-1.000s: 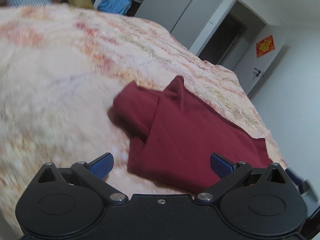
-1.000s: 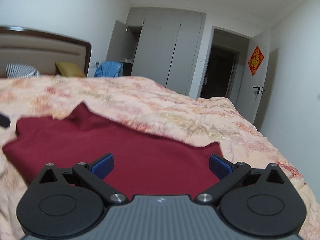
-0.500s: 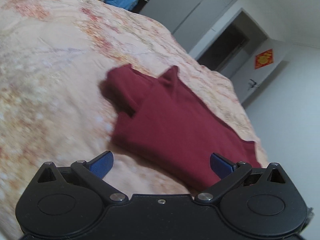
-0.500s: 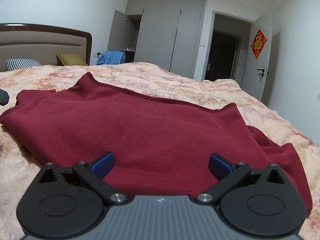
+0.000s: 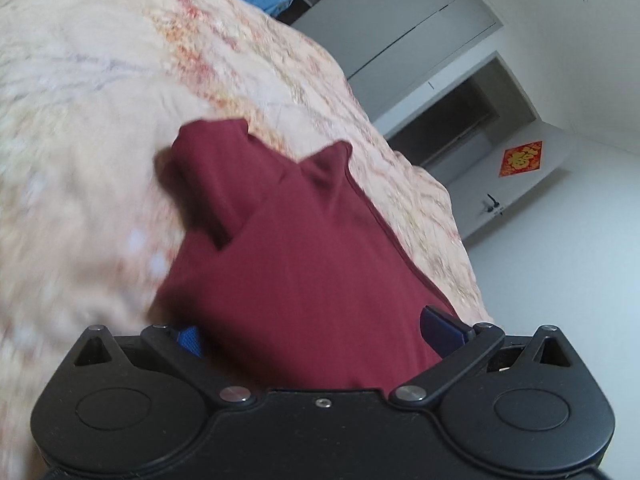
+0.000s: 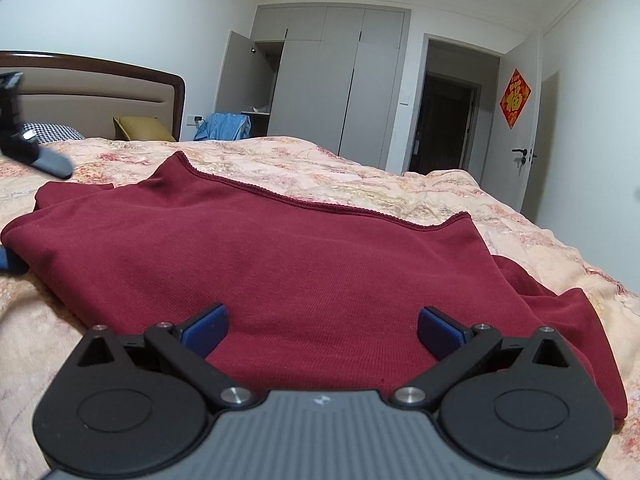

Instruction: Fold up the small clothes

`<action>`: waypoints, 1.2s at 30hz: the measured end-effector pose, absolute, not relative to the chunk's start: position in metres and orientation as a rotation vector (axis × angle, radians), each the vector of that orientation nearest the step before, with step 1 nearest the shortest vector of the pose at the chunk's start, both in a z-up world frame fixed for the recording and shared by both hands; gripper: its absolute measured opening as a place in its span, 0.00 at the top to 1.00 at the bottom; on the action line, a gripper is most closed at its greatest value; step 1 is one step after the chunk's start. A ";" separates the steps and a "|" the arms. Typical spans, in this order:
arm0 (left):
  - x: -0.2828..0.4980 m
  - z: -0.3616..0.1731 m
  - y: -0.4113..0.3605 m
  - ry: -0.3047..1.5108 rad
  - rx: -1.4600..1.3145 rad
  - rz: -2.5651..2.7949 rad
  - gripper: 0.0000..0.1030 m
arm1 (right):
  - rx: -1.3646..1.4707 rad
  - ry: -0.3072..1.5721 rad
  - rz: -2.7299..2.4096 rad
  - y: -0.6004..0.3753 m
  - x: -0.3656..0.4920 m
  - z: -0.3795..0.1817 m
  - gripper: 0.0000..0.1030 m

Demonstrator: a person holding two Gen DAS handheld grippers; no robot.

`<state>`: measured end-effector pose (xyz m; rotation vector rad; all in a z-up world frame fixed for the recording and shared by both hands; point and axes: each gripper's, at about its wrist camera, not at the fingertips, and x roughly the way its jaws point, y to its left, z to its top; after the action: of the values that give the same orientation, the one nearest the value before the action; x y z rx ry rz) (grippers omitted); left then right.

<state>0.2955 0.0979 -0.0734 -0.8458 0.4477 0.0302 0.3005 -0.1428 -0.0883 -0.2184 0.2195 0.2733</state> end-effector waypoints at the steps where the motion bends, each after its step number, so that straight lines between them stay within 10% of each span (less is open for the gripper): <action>1: 0.301 -0.074 0.100 0.437 -0.838 0.038 0.01 | -0.218 0.219 0.274 -0.143 0.300 -0.088 0.00; 20: 0.307 -0.079 0.098 0.394 -0.754 0.130 0.14 | -0.242 0.193 0.256 -0.139 0.296 -0.091 0.00; 29: 0.316 -0.074 0.104 0.443 -0.751 0.249 0.62 | -0.251 0.189 0.249 -0.139 0.295 -0.091 0.00; 36: 0.317 -0.057 0.101 0.447 -0.679 0.240 0.79 | -0.110 0.303 0.341 -0.163 0.306 -0.072 0.00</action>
<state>0.3172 0.1005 -0.0567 -0.6790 0.4470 0.2404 0.3062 -0.1629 -0.0719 -0.1098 0.3034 0.3409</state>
